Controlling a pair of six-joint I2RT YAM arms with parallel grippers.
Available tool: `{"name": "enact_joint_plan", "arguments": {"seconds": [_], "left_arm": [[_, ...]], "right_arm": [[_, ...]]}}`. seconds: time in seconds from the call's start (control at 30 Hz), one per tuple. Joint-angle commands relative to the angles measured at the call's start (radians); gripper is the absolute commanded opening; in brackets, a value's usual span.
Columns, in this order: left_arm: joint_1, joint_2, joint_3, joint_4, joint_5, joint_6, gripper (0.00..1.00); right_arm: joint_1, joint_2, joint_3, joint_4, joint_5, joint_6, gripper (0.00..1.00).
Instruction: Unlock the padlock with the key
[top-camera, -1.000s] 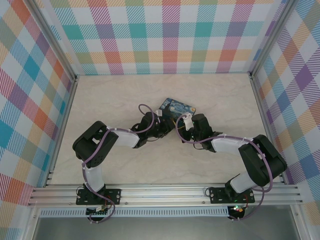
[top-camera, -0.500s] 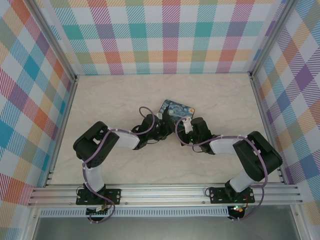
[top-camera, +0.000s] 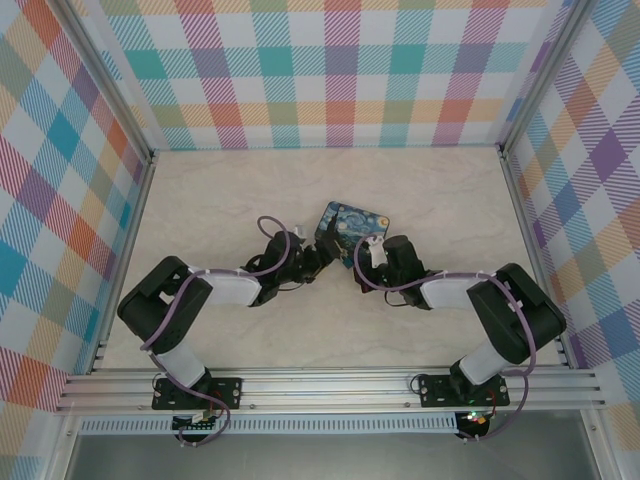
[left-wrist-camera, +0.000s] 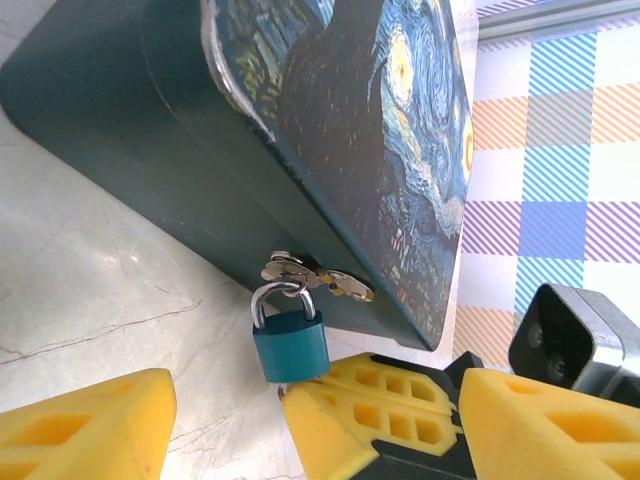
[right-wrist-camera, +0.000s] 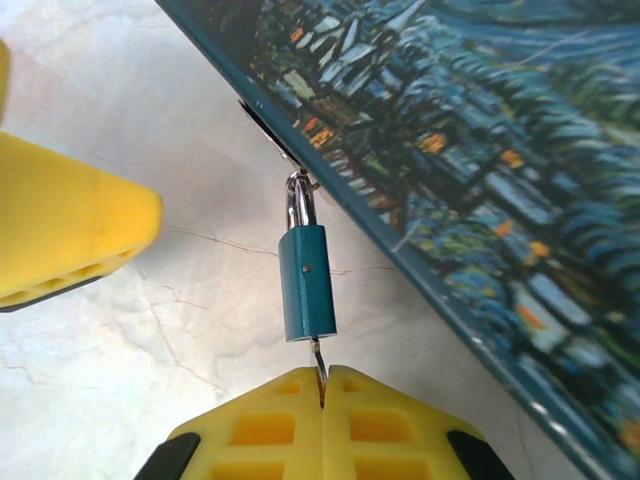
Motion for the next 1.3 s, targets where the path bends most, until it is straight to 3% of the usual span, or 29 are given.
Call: {"name": "enact_joint_plan", "arguments": {"seconds": [0.0,0.17,0.53,0.9,1.17,1.27], "left_arm": [[0.005,-0.004,-0.031,0.040,0.000,-0.042,0.71],[-0.005,0.056,-0.030,0.159,0.031,-0.126,0.63],[-0.032,0.102,-0.020,0.206,0.009,-0.167,0.55],[-0.050,0.160,0.003,0.274,0.006,-0.213,0.32],[-0.061,0.158,0.008,0.279,-0.012,-0.229,0.24],[-0.063,0.152,0.006,0.278,-0.021,-0.234,0.16]], "right_arm": [[-0.003,-0.051,0.016,-0.028,-0.068,0.088,0.01],[-0.004,-0.055,0.049,-0.079,-0.124,0.200,0.01],[-0.003,-0.041,0.090,-0.080,-0.189,0.364,0.00],[-0.002,-0.027,0.092,-0.077,-0.215,0.447,0.01],[-0.001,-0.020,0.080,-0.051,-0.215,0.516,0.01],[-0.001,-0.013,0.073,-0.033,-0.210,0.557,0.03]]}}
